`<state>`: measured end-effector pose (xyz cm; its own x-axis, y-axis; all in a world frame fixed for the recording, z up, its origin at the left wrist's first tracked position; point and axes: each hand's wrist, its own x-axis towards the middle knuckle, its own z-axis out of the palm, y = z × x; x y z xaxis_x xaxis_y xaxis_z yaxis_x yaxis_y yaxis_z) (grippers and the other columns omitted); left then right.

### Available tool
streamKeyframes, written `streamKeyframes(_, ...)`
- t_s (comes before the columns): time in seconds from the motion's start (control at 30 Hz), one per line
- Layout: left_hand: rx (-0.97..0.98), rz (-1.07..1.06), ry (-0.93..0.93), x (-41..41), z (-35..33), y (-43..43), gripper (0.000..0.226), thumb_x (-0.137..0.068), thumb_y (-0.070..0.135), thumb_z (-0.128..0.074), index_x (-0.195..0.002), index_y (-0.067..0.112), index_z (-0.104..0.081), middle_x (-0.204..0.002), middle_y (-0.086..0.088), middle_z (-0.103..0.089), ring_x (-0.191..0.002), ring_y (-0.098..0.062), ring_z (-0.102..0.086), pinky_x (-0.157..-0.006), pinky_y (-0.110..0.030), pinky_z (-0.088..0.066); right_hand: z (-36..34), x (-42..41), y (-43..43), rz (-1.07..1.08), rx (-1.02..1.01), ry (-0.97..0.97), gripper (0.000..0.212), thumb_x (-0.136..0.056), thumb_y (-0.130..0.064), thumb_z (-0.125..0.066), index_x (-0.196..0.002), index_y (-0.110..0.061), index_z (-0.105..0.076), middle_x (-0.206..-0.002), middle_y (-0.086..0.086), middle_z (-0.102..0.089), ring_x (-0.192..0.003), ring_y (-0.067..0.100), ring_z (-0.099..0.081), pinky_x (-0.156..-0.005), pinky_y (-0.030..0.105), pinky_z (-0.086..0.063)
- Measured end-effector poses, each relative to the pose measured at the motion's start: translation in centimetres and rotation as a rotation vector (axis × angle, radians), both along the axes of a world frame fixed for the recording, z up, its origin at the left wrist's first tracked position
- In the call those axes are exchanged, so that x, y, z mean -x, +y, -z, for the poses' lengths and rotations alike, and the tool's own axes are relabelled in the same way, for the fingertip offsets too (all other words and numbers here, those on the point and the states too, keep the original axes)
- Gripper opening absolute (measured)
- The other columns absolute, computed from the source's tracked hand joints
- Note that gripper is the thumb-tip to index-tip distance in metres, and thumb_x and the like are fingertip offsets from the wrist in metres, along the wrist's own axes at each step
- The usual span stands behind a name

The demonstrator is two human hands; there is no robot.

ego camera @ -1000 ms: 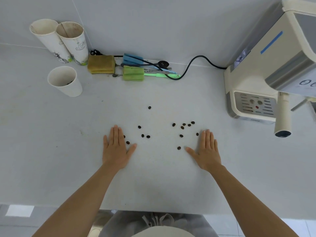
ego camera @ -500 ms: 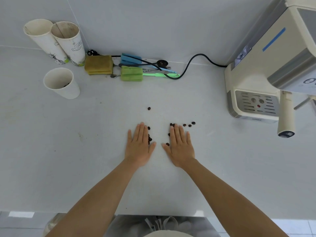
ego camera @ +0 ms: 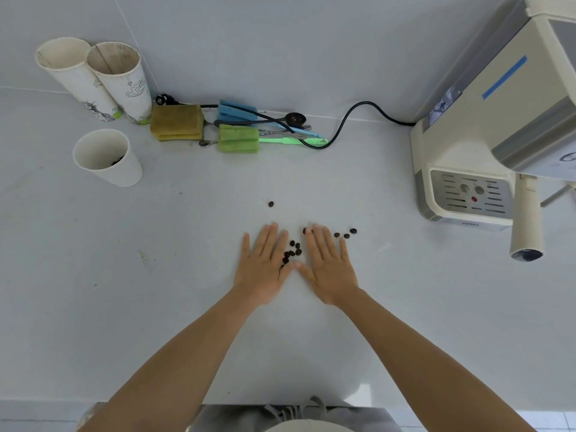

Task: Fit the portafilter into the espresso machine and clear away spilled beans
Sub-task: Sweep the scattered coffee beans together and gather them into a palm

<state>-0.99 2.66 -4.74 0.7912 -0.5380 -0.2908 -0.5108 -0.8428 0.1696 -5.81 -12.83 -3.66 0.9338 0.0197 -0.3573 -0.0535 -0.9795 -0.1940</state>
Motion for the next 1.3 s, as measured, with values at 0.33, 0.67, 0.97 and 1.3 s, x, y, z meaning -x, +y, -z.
streamKeyframes(0.33,-0.086,0.040,-0.030,-8.6,-1.1,1.9,0.070,-0.091,0.053,-0.015,-0.143,0.016,0.013,-0.156,-0.002,0.014,-0.142,-0.017,0.014,-0.114,-0.046,0.009,0.1,0.0,-7.1,0.264,0.084,0.035,0.071,-0.089,-0.059,-0.011,-0.127,-0.018,0.033,-0.154,0.004,0.022,-0.140,0.018,0.022,-0.113,0.038,0.014)
streamKeyframes(0.67,-0.144,0.195,-0.012,-11.1,-0.3,1.0,0.066,-0.090,0.054,-0.010,-0.142,0.022,0.014,-0.155,-0.001,0.017,-0.141,-0.016,0.018,-0.114,-0.045,0.010,0.1,-0.6,-8.0,0.176,0.154,0.116,0.072,-0.083,-0.064,0.000,-0.127,-0.017,0.032,-0.150,0.002,0.029,-0.140,0.020,0.023,-0.113,0.040,0.014)
streamKeyframes(0.97,-0.125,0.338,0.008,-9.9,-0.4,-0.1,0.063,-0.089,0.058,-0.014,-0.141,0.033,0.012,-0.154,-0.002,0.020,-0.140,-0.015,0.021,-0.112,-0.042,0.016,0.0,-3.1,-5.3,-0.045,0.158,0.087,0.067,-0.087,-0.063,-0.005,-0.129,-0.026,0.032,-0.152,0.004,0.027,-0.138,0.020,0.028,-0.111,0.041,0.018)
streamKeyframes(1.3,-0.072,0.418,0.029,-6.0,-0.3,0.2,0.070,-0.088,0.059,-0.016,-0.141,0.025,0.016,-0.141,0.004,0.032,-0.133,-0.013,0.031,-0.109,-0.037,0.020,0.1,-2.5,-2.9,-0.218,0.116,0.048,0.068,-0.074,-0.067,0.010,-0.129,-0.034,0.034,-0.144,0.004,0.035,-0.127,0.021,0.037,-0.109,0.041,0.020)
